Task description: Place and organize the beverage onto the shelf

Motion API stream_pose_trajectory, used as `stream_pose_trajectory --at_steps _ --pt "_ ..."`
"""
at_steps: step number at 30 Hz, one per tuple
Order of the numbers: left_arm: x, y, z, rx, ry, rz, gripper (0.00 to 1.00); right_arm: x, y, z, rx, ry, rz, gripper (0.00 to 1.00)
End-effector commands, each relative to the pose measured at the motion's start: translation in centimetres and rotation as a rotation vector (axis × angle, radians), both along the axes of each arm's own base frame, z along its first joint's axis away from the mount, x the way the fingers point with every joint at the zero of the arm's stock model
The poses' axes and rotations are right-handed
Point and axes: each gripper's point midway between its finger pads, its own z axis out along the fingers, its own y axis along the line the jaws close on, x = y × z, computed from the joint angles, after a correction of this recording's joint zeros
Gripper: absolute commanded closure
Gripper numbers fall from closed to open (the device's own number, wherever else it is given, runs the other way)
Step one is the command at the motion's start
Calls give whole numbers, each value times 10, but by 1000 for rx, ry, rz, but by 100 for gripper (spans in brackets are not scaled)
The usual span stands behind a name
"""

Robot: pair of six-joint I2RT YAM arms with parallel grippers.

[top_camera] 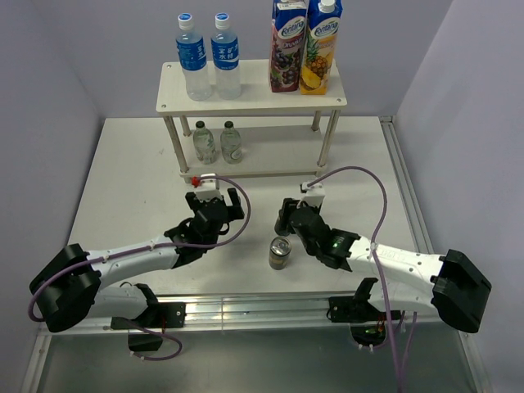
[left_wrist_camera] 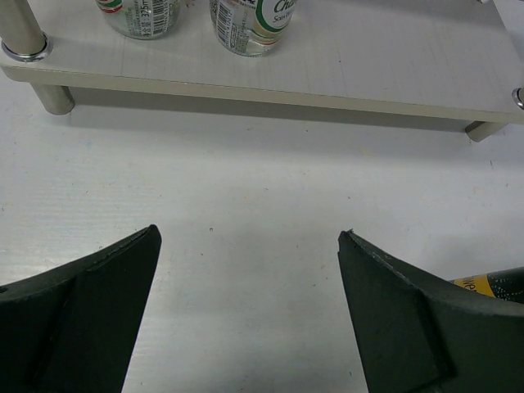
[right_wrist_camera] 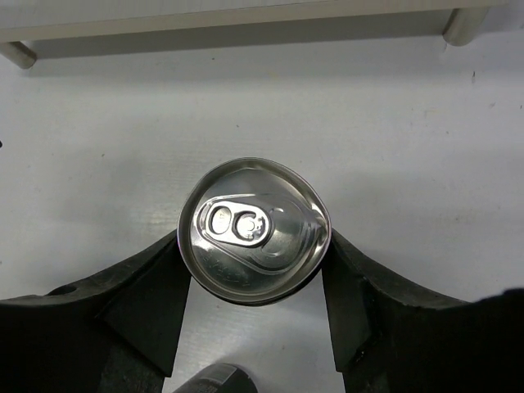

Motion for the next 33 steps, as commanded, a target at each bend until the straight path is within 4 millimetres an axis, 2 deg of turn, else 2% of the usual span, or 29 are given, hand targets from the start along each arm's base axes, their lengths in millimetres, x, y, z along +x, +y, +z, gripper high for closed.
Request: stream_pose_trajectory --at_steps 1,4,5,8,9,13,14,17,19,23,24,26,27,29,33 --pt "1 -1 13 -53 -31 14 4 10 3 18 19 -46 -43 69" --pt "-1 0 21 -63 -36 14 4 14 1 34 10 -77 -56 84" --pt "-1 1 22 -61 -33 15 4 16 0 40 5 -90 -63 93" --pt "-3 3 35 -68 -39 17 3 25 -3 69 -20 -148 -90 100" --pt "-4 4 39 -71 -43 16 3 31 -4 85 -15 -174 -113 100" --pt "-8 8 62 -81 -67 -3 3 47 -10 116 -48 -236 -148 100" --pt "-10 11 61 -65 -58 -7 4 53 -10 127 -32 -259 -163 100" --pt "-15 16 70 -72 -65 -11 4 69 -19 139 -37 -283 -197 100" --pt "-21 23 72 -76 -66 -12 4 84 -29 141 -49 -295 -234 100" --pt "-28 34 70 -80 -69 -2 4 112 -35 150 -41 -325 -277 100" --pt "-30 36 70 -82 -66 -1 4 119 -34 144 -58 -318 -281 100" --pt "-33 40 68 -83 -66 1 4 131 -35 150 -45 -332 -297 100" --pt "-33 42 68 -87 -68 5 4 139 -38 142 -58 -321 -314 100" --pt "-36 45 64 -67 -54 6 4 151 -40 146 -44 -335 -329 100" --pt "-40 55 63 -45 -43 24 4 175 -46 139 -67 -330 -356 100"
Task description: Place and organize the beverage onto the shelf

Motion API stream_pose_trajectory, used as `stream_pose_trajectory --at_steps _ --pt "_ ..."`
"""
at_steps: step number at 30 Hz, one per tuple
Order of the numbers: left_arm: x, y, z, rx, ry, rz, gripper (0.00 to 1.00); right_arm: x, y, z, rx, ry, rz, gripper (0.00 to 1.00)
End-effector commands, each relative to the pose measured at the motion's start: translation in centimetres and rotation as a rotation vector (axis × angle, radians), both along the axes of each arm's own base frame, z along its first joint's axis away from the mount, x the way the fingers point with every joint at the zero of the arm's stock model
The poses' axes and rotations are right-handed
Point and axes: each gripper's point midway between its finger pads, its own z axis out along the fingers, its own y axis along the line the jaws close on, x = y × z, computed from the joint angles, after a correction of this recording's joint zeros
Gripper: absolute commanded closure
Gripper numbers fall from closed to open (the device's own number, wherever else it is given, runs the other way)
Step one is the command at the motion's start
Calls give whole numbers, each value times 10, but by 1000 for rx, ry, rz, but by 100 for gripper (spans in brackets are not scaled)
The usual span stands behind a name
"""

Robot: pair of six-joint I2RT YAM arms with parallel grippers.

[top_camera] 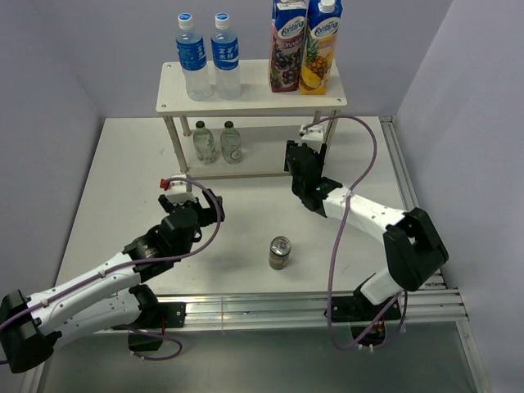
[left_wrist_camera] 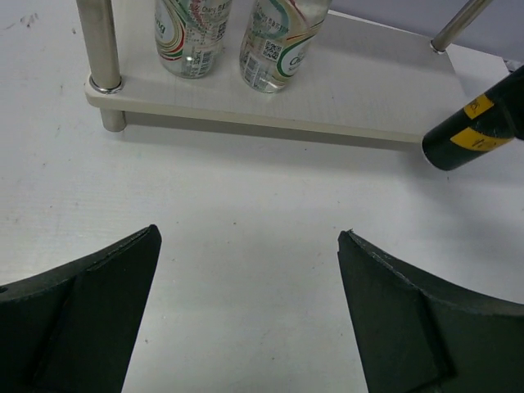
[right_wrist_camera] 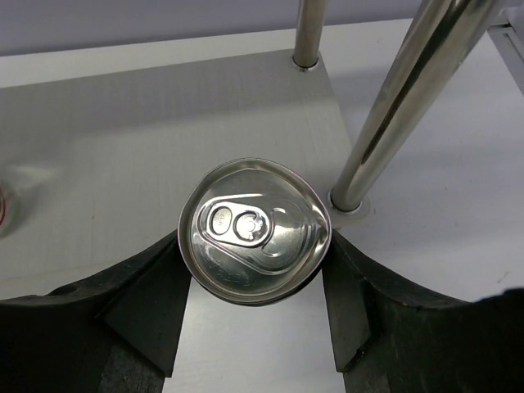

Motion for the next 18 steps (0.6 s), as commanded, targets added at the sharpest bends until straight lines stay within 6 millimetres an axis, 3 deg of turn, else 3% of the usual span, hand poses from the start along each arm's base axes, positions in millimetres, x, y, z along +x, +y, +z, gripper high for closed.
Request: stream_pose_trajectory --at_steps 1,8,18 --pt "-6 12 0 15 1 21 4 33 1 71 112 -209 -45 100" --pt "-11 21 -1 8 -9 31 4 54 -2 76 122 -231 -68 100" --pt "-10 21 -1 19 -12 34 4 81 -13 45 128 -196 -126 100"
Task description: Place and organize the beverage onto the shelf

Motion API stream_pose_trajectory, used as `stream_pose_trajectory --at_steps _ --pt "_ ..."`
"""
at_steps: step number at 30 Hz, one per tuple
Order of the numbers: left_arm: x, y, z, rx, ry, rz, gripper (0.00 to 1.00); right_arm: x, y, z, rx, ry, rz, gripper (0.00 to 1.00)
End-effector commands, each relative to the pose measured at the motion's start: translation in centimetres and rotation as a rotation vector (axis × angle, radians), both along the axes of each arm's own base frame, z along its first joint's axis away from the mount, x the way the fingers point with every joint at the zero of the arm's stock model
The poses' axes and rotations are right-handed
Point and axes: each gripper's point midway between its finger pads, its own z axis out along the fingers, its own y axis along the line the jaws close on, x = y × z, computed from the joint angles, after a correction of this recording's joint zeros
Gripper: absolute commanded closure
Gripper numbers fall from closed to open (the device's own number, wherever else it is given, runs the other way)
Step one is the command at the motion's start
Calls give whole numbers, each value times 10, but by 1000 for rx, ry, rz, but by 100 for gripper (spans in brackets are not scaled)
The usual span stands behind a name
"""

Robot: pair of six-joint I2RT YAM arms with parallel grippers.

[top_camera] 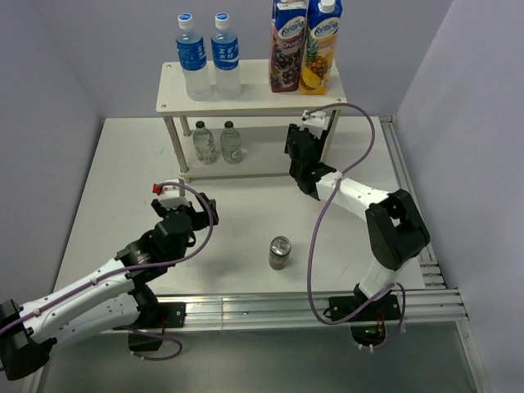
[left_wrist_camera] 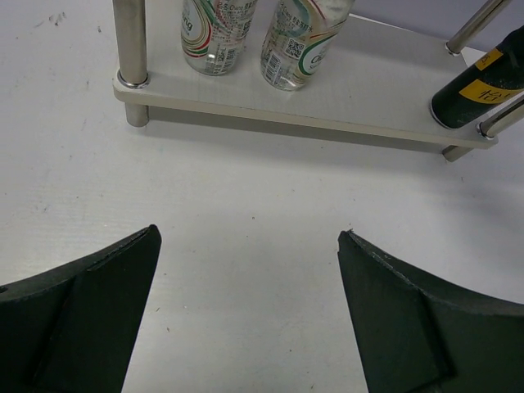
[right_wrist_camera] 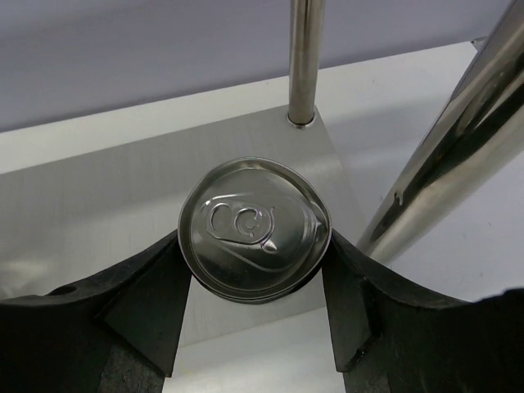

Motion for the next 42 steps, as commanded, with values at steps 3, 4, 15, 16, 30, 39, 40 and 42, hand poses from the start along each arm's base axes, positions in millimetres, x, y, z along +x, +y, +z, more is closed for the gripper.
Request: stream_pose_trajectory --at_steps 3,4,15,16,30,39,40,42 --pt "0 2 3 3 -15 9 4 24 -9 31 87 -119 -65 100" --pt "0 2 4 2 -16 9 4 25 -9 30 87 -118 -65 100" --pt "1 1 3 6 -12 9 4 27 -12 18 95 -71 -81 30" --pt "1 1 3 6 -12 9 4 27 -12 18 97 -70 -82 21" --pt "0 0 1 -3 -6 5 4 9 -15 14 120 -58 -74 7" --pt "-2 -7 -4 -35 12 -24 5 -22 -16 14 146 -63 -62 6" --pt "-3 -8 -3 -40 12 -33 5 -30 -15 17 156 -70 -57 6" --pt "-5 -13 -6 -52 17 -62 5 -40 -14 21 166 -79 -48 6"
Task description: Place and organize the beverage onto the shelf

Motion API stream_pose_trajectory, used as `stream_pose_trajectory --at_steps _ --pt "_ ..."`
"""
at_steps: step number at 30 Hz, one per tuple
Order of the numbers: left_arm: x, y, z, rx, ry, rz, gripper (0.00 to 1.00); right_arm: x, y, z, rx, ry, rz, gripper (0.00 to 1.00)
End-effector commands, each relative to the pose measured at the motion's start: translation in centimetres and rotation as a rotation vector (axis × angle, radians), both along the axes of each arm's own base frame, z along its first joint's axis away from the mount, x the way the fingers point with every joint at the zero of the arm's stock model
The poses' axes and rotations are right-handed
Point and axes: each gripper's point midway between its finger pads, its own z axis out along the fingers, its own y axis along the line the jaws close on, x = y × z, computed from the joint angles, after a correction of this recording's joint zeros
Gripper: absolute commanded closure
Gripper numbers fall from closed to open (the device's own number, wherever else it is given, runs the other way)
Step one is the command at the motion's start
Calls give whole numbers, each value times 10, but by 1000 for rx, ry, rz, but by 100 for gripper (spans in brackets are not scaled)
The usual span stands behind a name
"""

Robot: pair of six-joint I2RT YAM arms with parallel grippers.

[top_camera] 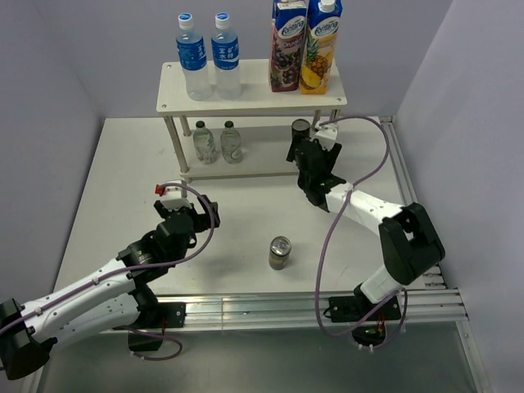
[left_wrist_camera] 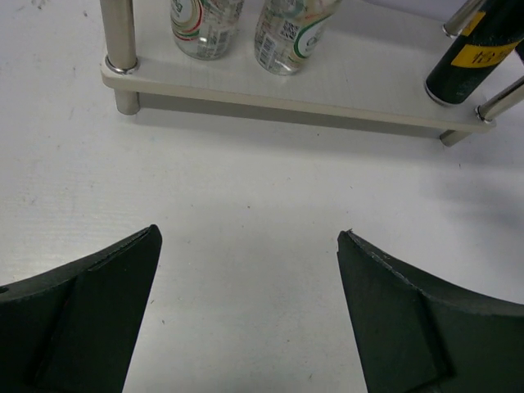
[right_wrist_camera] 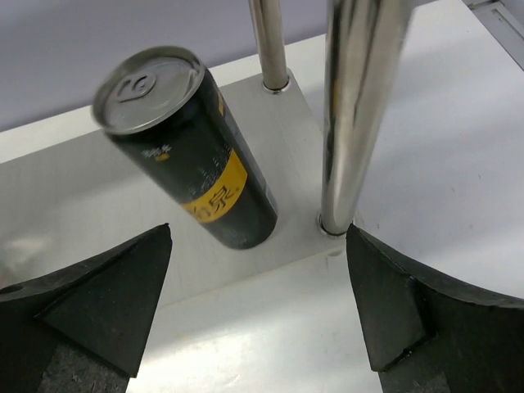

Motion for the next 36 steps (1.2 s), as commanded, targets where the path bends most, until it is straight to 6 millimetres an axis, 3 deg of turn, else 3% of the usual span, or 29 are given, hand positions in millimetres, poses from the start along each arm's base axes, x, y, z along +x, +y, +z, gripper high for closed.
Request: stream_pose_trajectory --at_steps 1,2,6,7,9,10,12,13,18,21,26,36 --pt "-4 -11 0 -56 -1 -51 5 -22 1 27 64 -78 -7 6" --pt "-5 -14 -5 -58 9 -66 5 -31 5 38 84 -103 11 6" --pt "-9 -27 -14 -64 25 -109 4 -61 7 42 94 -110 37 6" --pt "-9 -32 -11 -78 15 -122 4 -69 6 52 117 -132 45 6" --pt "-14 -49 -18 -69 9 -197 4 -86 8 46 119 -115 61 6" --pt "-14 -59 -14 -85 -16 -227 4 -98 6 54 136 -127 68 6" --pt "-22 -78 -27 -68 -9 -304 5 -118 9 49 134 -123 93 6" --pt "-25 -85 -29 -67 -11 -328 5 -129 6 57 162 -141 107 6" --pt "-62 -139 -25 -77 -109 -536 6 -163 -5 55 188 -143 144 5" --pt "-80 -160 -27 -57 -130 -622 6 -171 -16 43 156 -122 128 6" --pt "-102 -179 -23 -36 -151 -721 6 -178 -29 44 153 -132 109 5" --pt "-131 -200 -44 6 -87 -845 8 -176 -25 42 160 -132 117 5"
